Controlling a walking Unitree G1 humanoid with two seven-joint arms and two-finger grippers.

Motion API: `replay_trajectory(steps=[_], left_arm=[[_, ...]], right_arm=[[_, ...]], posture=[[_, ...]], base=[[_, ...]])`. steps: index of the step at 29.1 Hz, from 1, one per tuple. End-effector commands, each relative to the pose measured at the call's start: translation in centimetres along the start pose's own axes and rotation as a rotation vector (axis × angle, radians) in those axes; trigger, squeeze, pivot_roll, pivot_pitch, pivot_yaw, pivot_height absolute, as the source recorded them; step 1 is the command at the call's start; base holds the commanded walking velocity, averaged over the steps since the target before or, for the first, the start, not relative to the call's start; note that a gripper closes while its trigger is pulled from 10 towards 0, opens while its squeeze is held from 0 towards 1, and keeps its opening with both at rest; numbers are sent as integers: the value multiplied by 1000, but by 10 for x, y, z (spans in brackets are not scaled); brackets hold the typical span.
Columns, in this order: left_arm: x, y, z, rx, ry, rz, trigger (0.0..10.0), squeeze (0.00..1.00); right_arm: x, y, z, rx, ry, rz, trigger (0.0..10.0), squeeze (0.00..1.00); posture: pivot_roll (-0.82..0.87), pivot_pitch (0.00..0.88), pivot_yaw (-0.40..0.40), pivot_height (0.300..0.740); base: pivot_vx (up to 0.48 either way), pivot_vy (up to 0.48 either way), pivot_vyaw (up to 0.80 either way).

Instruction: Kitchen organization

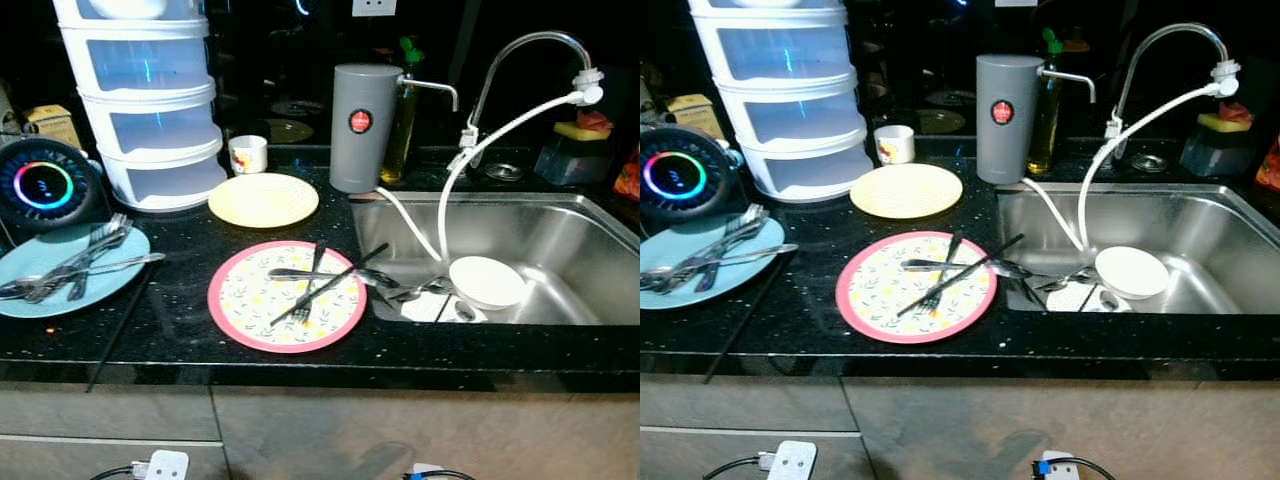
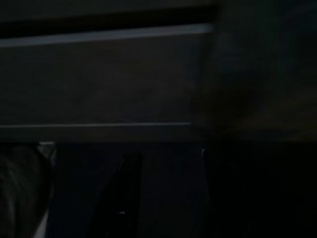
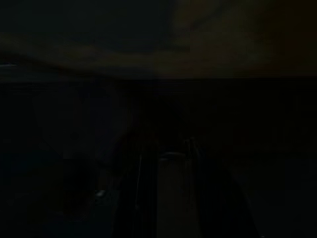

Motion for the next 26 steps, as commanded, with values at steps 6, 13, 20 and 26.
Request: replay_trajectory(steps=[6,13,20,26], left_arm=[[-3,4,0,20,4,-1,10000,0],[-3,8,1,46,-4,-19,10000,0],[-6,9,1,42,16,10,10000,0],[-8,11,1,52,20,28,10000,0]], right_arm=[[-1,-3,0,-8,-2,-24,10000,0],[-1,-2,0,-8,-1,-21,10000,0],[-1,-1,0,-7,-1,-18,10000,0],[-2,-1,-1,-8,1,-16,10000,0]], posture=[[77,19,2,740],[78,21,-3,740],[78,20,-3,740],[78,18,-5,740]], base=[[0,0,0],[0,-50,0],[0,-343,0],[0,0,0]])
Point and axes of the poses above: a point about 5 cm out from each wrist's last joint towards the gripper, its own z axis pointing back from the gripper into the wrist, its own y axis along the axis of the wrist's last joint, x = y × z, the point moved 6 cm from there along -z, pointing out of the wrist towards the gripper, and after that the axes turned 8 degrees about -z, right-handed, at the moved point
